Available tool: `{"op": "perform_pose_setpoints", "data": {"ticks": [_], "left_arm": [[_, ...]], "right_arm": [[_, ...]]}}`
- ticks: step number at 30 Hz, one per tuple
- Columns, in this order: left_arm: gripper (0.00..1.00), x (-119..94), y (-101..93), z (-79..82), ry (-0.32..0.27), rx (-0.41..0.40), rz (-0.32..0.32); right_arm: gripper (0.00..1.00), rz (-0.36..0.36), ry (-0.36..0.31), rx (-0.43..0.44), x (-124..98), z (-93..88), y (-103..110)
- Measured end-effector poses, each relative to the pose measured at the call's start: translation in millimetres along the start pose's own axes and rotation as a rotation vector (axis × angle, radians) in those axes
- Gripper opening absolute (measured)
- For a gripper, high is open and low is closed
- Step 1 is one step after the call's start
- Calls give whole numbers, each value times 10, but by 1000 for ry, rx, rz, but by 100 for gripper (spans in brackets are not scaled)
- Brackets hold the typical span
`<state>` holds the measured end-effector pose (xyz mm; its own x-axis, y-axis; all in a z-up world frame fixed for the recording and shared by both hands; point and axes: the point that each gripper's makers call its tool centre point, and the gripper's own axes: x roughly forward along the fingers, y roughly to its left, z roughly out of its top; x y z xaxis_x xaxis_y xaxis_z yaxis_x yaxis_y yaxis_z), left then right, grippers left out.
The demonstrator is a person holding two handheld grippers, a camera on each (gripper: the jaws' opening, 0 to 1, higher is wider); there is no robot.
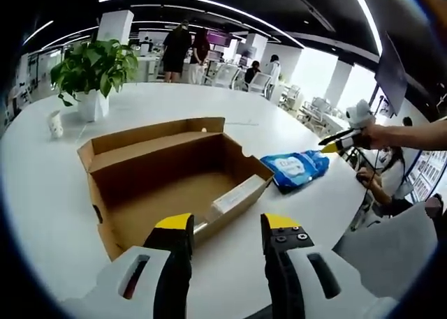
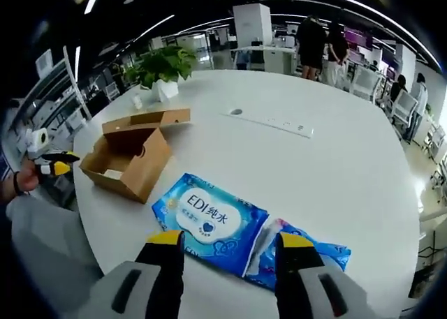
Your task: Operate the shoe box by opening the lid, removing the specified soft item, and placing it in the target area until the item is outside and the box remains undamaged.
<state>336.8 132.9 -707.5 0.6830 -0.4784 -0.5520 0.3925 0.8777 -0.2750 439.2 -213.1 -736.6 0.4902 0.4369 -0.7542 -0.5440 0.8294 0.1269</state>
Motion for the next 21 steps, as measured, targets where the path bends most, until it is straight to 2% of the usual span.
{"op": "perform_pose_setpoints", "data": {"ticks": [7,21], "left_arm": [[41,-5,-9,11,-5,-1,-11],[44,29,-56,18,2,20,-37]], "right_arm": [[51,41,-15,-18,109,187,312],[52,107,6,-120,375,467,884]]}}
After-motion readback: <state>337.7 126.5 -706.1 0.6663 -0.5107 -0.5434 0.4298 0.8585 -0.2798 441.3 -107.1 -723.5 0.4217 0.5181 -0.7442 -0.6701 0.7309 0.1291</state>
